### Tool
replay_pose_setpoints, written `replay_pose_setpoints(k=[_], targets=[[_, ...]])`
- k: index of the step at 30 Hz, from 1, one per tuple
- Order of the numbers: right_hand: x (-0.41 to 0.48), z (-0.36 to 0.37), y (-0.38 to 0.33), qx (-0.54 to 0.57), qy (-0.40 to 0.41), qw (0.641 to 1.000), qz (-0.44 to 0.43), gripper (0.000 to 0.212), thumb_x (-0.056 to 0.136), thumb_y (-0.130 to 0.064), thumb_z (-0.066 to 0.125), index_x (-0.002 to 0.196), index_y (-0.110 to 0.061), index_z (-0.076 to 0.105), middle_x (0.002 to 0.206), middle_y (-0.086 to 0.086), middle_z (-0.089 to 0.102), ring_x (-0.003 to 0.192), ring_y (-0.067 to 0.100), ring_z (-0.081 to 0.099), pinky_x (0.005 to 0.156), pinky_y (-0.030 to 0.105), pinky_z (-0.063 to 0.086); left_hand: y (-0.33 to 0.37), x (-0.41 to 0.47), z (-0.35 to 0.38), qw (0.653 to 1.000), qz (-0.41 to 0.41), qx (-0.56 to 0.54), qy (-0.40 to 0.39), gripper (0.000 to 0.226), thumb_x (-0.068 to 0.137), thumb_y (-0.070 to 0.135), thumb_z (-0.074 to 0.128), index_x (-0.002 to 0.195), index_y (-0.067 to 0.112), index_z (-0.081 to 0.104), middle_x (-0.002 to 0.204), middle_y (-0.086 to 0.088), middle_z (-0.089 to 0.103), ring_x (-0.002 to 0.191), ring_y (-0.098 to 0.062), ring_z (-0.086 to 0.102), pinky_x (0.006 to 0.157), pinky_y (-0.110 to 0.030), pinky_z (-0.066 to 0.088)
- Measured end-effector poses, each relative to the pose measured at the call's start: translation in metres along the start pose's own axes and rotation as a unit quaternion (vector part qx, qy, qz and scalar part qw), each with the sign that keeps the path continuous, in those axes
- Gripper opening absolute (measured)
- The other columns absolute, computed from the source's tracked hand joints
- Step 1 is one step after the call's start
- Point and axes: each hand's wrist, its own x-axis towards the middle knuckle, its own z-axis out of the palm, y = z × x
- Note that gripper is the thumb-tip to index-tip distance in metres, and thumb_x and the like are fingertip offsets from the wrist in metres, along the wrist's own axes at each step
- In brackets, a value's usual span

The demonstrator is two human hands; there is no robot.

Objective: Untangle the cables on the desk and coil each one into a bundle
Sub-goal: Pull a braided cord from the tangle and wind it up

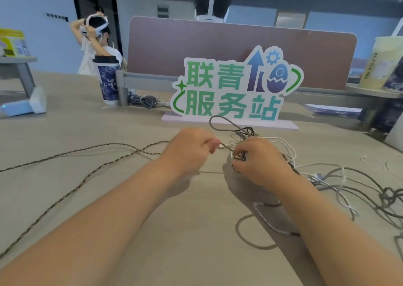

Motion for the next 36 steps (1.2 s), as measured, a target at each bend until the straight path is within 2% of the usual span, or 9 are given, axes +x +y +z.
replay_pose_setpoints(k=[8, 13, 15, 21, 26, 29, 31, 33, 36], targets=[[0.005, -0.001, 0.023, 0.007, -0.009, 0.995, 0.096, 0.048, 0.069, -0.051, 0.073, 0.109, -0.03, 0.058, 0.107, -0.006, 0.06, 0.1, 0.023, 0.054, 0.081, 0.037, 0.048, -0.019, 0.003, -0.039, 0.978, -0.119, 0.052, 0.161, 0.031, 0.094, 0.022, 0.049, 0.069, 0.008, 0.062, 0.063, -0.005, 0.057, 0.068, -0.024, 0.049, 0.062, -0.032, 0.036], [-0.002, -0.007, 0.051, -0.001, -0.002, 0.989, 0.148, 0.019, 0.083, -0.038, 0.065, 0.088, -0.021, 0.058, 0.095, 0.003, 0.059, 0.086, 0.027, 0.054, 0.075, 0.039, 0.049, -0.051, -0.005, -0.072, 0.925, -0.245, 0.02, 0.289, 0.03, 0.094, 0.024, 0.048, 0.077, 0.011, 0.068, 0.09, -0.016, 0.067, 0.089, -0.032, 0.058, 0.077, -0.033, 0.041], [-0.004, -0.011, 0.062, -0.024, 0.006, 0.982, 0.185, 0.007, 0.087, -0.024, 0.058, 0.092, -0.021, 0.061, 0.1, 0.008, 0.061, 0.089, 0.03, 0.055, 0.077, 0.039, 0.05, -0.071, -0.01, -0.079, 0.914, -0.296, 0.055, 0.273, 0.032, 0.095, 0.027, 0.046, 0.081, 0.011, 0.069, 0.099, -0.017, 0.067, 0.095, -0.035, 0.058, 0.085, -0.038, 0.044], [-0.003, -0.013, 0.062, -0.044, -0.004, 0.974, 0.221, 0.023, 0.084, -0.008, 0.055, 0.102, -0.021, 0.062, 0.106, 0.008, 0.06, 0.096, 0.03, 0.054, 0.084, 0.042, 0.049, -0.086, -0.008, -0.061, 0.894, -0.382, 0.215, 0.094, 0.03, 0.094, 0.025, 0.044, 0.111, 0.015, 0.066, 0.123, -0.017, 0.059, 0.113, -0.041, 0.051, 0.097, -0.045, 0.043], [-0.003, -0.015, 0.047, -0.004, -0.014, 0.985, 0.17, 0.028, 0.083, -0.008, 0.058, 0.108, -0.019, 0.063, 0.111, 0.009, 0.062, 0.098, 0.029, 0.056, 0.079, 0.034, 0.047, -0.037, -0.001, -0.026, 0.983, -0.127, 0.121, 0.059, 0.043, 0.098, 0.02, 0.042, 0.14, 0.025, 0.042, 0.145, -0.003, 0.042, 0.133, -0.022, 0.038, 0.109, -0.036, 0.029], [-0.007, -0.017, 0.035, 0.026, -0.039, 0.995, 0.084, 0.033, 0.082, -0.013, 0.066, 0.115, -0.016, 0.062, 0.117, 0.008, 0.059, 0.106, 0.028, 0.054, 0.084, 0.031, 0.041, -0.005, -0.009, 0.003, 0.997, -0.059, 0.028, -0.029, 0.047, 0.098, 0.037, 0.04, 0.143, 0.041, 0.028, 0.149, 0.014, 0.033, 0.138, -0.009, 0.029, 0.113, -0.035, 0.024], [-0.007, -0.016, 0.029, 0.026, -0.055, 0.998, 0.02, 0.035, 0.08, -0.02, 0.071, 0.114, -0.017, 0.064, 0.116, 0.004, 0.06, 0.107, 0.024, 0.053, 0.085, 0.026, 0.036, 0.008, -0.013, 0.018, 0.994, 0.002, 0.07, -0.081, 0.046, 0.097, 0.037, 0.042, 0.142, 0.036, 0.034, 0.144, 0.011, 0.042, 0.134, -0.011, 0.034, 0.113, -0.037, 0.027], [-0.005, -0.012, 0.027, 0.024, -0.06, 0.998, -0.014, 0.032, 0.077, -0.02, 0.072, 0.109, -0.021, 0.067, 0.112, 0.0, 0.062, 0.105, 0.021, 0.054, 0.086, 0.025, 0.038, 0.014, -0.012, 0.024, 0.987, 0.057, 0.118, -0.095, 0.03, 0.097, 0.033, 0.044, 0.123, 0.026, 0.058, 0.121, 0.002, 0.061, 0.116, -0.02, 0.051, 0.099, -0.037, 0.039], [-0.003, -0.01, 0.03, 0.035, -0.048, 0.998, 0.014, 0.022, 0.076, -0.022, 0.074, 0.097, -0.025, 0.069, 0.097, -0.004, 0.062, 0.096, 0.022, 0.056, 0.081, 0.029, 0.044, 0.009, -0.007, 0.013, 0.998, -0.004, 0.053, -0.018, 0.026, 0.097, 0.02, 0.045, 0.083, 0.02, 0.067, 0.09, 0.001, 0.064, 0.088, -0.019, 0.056, 0.078, -0.032, 0.042]])
